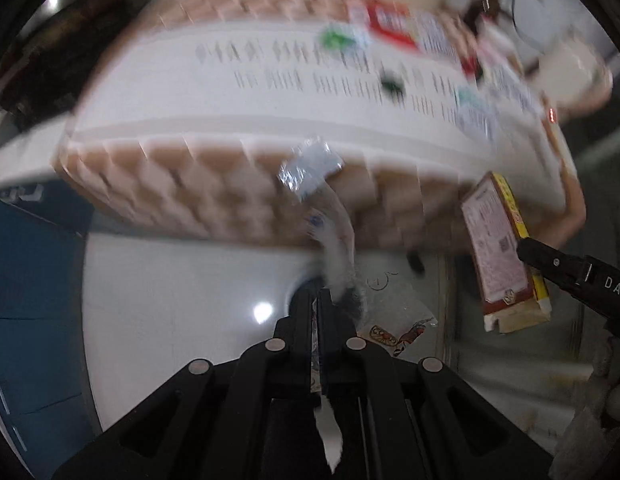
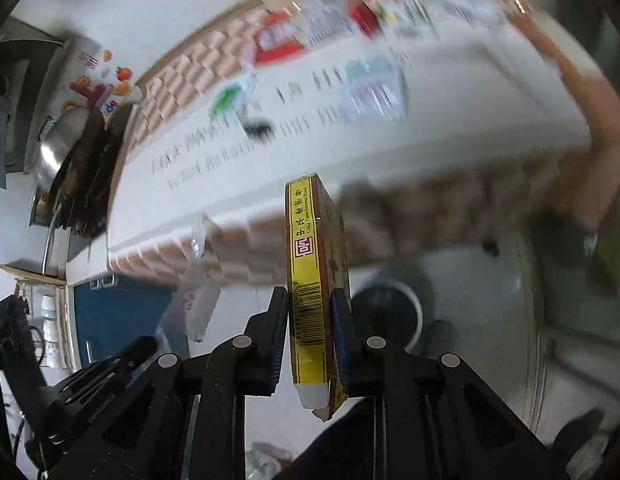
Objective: Collect trash
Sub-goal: 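Carry both items down over the white bin and open both tools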
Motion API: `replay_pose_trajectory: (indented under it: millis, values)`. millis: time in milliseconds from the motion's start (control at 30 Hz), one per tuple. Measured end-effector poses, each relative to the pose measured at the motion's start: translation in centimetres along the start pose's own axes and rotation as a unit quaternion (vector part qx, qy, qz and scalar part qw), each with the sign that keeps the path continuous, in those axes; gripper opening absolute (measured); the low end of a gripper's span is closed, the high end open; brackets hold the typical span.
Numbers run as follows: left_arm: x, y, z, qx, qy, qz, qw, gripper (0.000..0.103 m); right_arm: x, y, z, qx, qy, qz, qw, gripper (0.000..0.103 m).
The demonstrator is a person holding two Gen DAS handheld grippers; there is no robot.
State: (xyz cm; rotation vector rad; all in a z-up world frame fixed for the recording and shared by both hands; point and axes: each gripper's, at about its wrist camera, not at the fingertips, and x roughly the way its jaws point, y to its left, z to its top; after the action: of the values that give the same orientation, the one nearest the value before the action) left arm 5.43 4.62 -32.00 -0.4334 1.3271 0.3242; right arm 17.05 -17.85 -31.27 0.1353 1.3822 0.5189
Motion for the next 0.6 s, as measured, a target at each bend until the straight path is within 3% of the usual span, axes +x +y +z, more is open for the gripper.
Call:
replay_pose_trajectory:
  millis: [133, 267, 400, 600]
  values:
    - [6.7, -1.1, -2.2, 0.004, 0.063, -0.017, 0.9978, 0.0, 4.9, -4.6, -4.3, 0.039, 0.044, -0.007, 0.998, 0.022]
    - [17.9, -2.7, -3.5, 0.004, 0.129, -0.045, 0.9906, 0.0, 12.5, -9.6, -7.7, 0.07, 0.085, -0.011, 0.994, 0.022]
    - [30.2, -2.4, -4.6, -0.035, 0.187, -0.083, 0.9782, 0.0, 23.3, -15.4, -10.8, 0.092, 0.124, -0.004, 0.988, 0.022]
    - [47.3, -0.9, -5.5, -0.063, 0.225, -0.073, 0.9696, 0.0, 38.9, -22.2, -14.0, 0.118, 0.163, 0.009, 0.98, 0.022]
